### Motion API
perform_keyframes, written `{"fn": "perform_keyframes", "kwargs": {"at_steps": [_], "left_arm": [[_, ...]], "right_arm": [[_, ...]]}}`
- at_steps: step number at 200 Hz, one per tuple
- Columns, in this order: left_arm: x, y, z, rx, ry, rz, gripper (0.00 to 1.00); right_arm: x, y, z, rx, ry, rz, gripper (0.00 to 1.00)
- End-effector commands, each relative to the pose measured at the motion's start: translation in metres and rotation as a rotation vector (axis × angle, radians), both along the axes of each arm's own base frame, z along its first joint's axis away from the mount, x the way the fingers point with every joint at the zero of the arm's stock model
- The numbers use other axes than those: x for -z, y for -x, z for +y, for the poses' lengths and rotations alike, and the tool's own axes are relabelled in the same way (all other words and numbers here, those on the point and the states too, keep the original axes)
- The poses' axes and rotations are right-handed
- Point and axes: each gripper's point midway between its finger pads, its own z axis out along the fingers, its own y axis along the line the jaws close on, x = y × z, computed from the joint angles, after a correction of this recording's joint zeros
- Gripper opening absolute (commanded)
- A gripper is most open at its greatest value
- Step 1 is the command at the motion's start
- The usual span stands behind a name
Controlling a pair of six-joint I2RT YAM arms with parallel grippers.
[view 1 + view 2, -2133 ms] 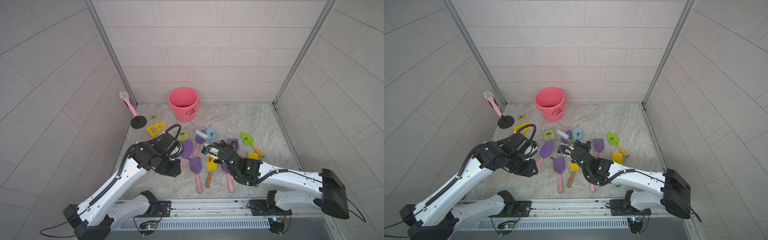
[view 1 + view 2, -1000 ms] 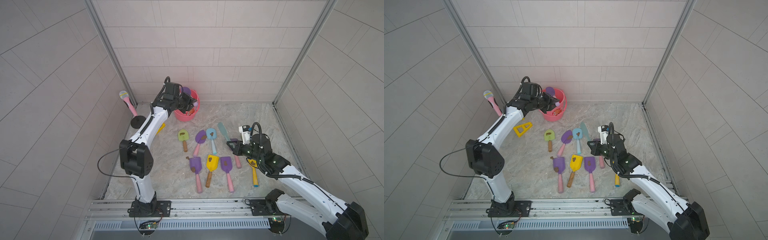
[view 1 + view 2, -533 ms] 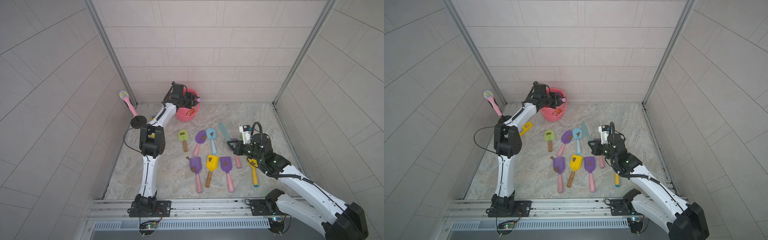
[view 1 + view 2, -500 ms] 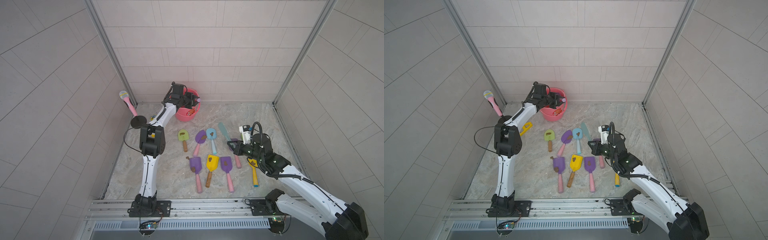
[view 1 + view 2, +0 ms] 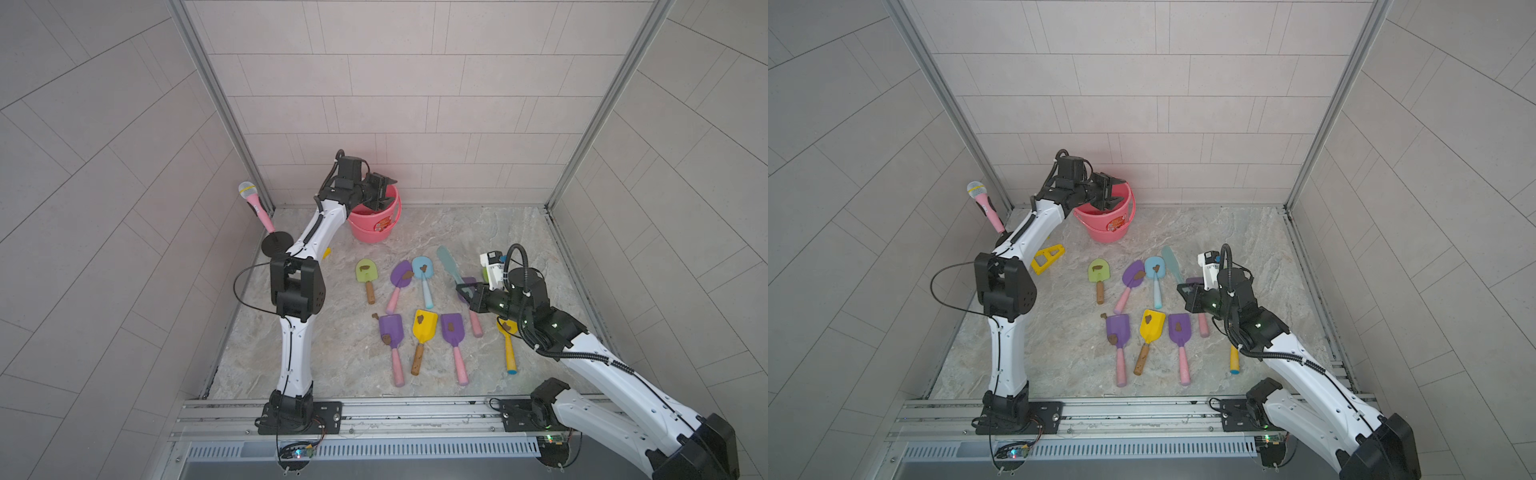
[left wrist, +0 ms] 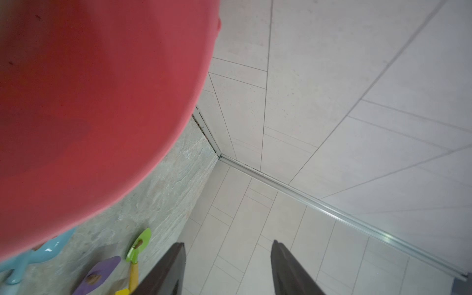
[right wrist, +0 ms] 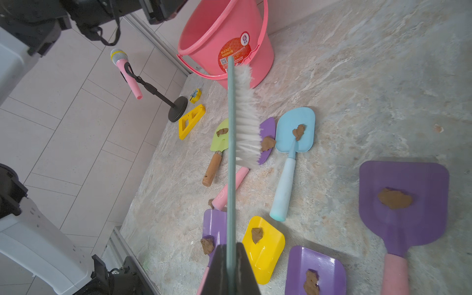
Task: Brush the soil off the hand trowel and place it into the bucket
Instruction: Place the hand trowel in the bucket, then pick up the hand trowel from the center of the board.
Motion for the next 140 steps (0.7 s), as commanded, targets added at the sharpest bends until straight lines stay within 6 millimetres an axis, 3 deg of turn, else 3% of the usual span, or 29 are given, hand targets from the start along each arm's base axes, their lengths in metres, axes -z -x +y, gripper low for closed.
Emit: {"fn": "perform_keyframes", "kwargs": {"at_steps": [1,26,59,77,104,140], "left_arm": [[-0.067,0.059,0.028,0.062,-0.232,-0.209,0.53],[-0.066,0.114,0.059,0.079,-0.482,-0.262,0.49],[-0.021,0.187,0.093,0.117,-0.796,-0.225,0.45],[0.006,0.219,0.1,0.15,-0.962,-0.206,0.44],[0.053,0.246,0.091,0.237,-1.122,-0.179,0.44],[0.116,0.25,0.071,0.343,-1.132,-0.128,0.43]], "right_arm": [[-0.021,0.004,-0.003,0.015,-0.042,-0.024,0.0],[-0.024,0.009,-0.004,0.013,-0.057,-0.017,0.0],[-0.026,0.015,-0.006,0.013,-0.062,-0.008,0.0],[-0.022,0.017,-0.007,0.012,-0.058,0.004,0.0],[-0.013,0.019,-0.009,0.015,-0.046,0.02,0.0],[-0.009,0.023,-0.011,0.022,-0.057,0.028,0.0]]}}
